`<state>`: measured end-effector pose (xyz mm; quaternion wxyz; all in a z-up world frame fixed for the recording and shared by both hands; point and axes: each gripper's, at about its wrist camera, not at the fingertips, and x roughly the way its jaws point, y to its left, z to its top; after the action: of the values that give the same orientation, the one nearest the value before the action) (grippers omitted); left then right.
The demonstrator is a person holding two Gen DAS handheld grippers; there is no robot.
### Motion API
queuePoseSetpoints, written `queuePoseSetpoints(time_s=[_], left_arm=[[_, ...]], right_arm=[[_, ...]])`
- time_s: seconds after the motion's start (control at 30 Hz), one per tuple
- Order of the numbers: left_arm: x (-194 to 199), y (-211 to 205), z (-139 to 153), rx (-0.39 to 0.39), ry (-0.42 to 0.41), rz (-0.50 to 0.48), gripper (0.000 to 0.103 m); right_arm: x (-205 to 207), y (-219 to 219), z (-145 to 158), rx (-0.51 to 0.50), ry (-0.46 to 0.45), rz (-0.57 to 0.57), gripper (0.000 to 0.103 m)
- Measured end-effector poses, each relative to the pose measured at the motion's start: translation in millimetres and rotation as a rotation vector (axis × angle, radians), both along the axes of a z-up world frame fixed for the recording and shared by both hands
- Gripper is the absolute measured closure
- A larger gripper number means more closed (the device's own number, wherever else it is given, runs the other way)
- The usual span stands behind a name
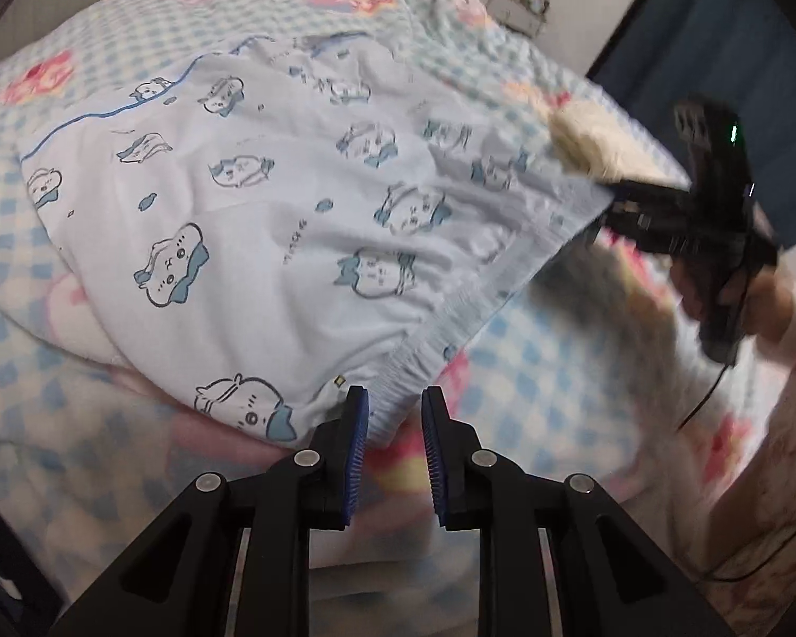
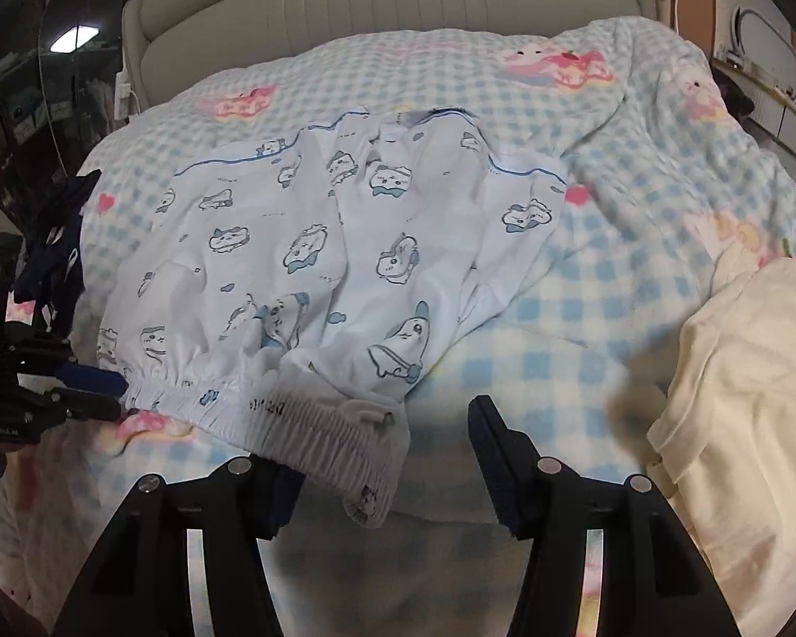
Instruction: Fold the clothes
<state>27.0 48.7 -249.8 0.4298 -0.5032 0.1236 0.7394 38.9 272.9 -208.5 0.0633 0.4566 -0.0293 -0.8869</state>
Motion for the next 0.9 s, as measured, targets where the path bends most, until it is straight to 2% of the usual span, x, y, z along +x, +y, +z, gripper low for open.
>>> queuePoseSetpoints(time_s=[0.1, 0.13, 0.2, 0.23, 0.27, 0.4, 0.43, 0.47, 0.5, 0.53, 0.6, 0.7, 0.8, 0.9], left_arm=[[-1.2, -0.7, -2.9, -0.024, 0.012, -0.014, 0.082], [-2.0, -0.4, -0.9, -0.017, 0.014, -0.014, 0.078], [-3.3, 0.1, 3.2, 0.002, 0.014, -0.018, 0.063], [-2.5, -0.5, 5.6, 0.018, 0.007, -0.024, 0.047], [-0.8, -1.0, 7.6, 0.027, 0.01, -0.028, 0.038], [5.0, 10.1, 4.5, -0.065, 0.121, -0.003, 0.038], [4.4, 8.7, 5.6, -0.062, 0.124, 0.005, 0.048], [3.8, 7.3, 6.7, -0.058, 0.127, 0.012, 0.084], [3.1, 5.8, 7.9, -0.055, 0.13, 0.02, 0.089], [2.5, 4.4, 9.0, -0.051, 0.134, 0.027, 0.091], [0.9, 1.4, 13.2, -0.04, 0.14, 0.042, 0.093], [-5.0, -3.6, 34.3, 0.01, 0.139, 0.058, 0.093], [-0.3, -4.8, 66.9, 0.054, 0.18, 0.041, 0.094], [9.6, -10.8, 86.9, 0.089, 0.148, 0.025, 0.094]], right_arm=[[-6.5, -1.2, -13.3, -0.013, -0.07, 0.01, 0.046], [-6.1, -2.9, -17.0, -0.01, -0.08, 0.013, 0.046], [-6.7, -5.7, -20.6, -0.001, -0.094, 0.014, 0.046], [-6.9, -7.1, -22.3, 0.004, -0.1, 0.014, 0.046], [-7.4, -8.3, -22.3, 0.007, -0.105, 0.015, 0.045], [-11.8, -11.9, -23.0, 0.019, -0.113, 0.015, 0.043], [-12.9, -12.3, -24.6, 0.021, -0.12, 0.02, 0.043], [-14.1, -12.8, -26.1, 0.023, -0.127, 0.026, 0.047], [-17.1, -16.7, -27.3, 0.017, -0.138, 0.037, 0.08], [-18.3, -18.5, -28.8, 0.017, -0.162, 0.053, 0.096], [-18.5, -21.4, -24.9, 0.033, -0.161, 0.076, 0.095], [-14.5, -22.0, -7.6, 0.052, -0.119, 0.107, 0.096], [-17.3, -19.1, 24.9, 0.048, -0.047, 0.118, 0.096], [-21.3, -23.3, 52.3, 0.057, -0.024, 0.17, 0.096]])
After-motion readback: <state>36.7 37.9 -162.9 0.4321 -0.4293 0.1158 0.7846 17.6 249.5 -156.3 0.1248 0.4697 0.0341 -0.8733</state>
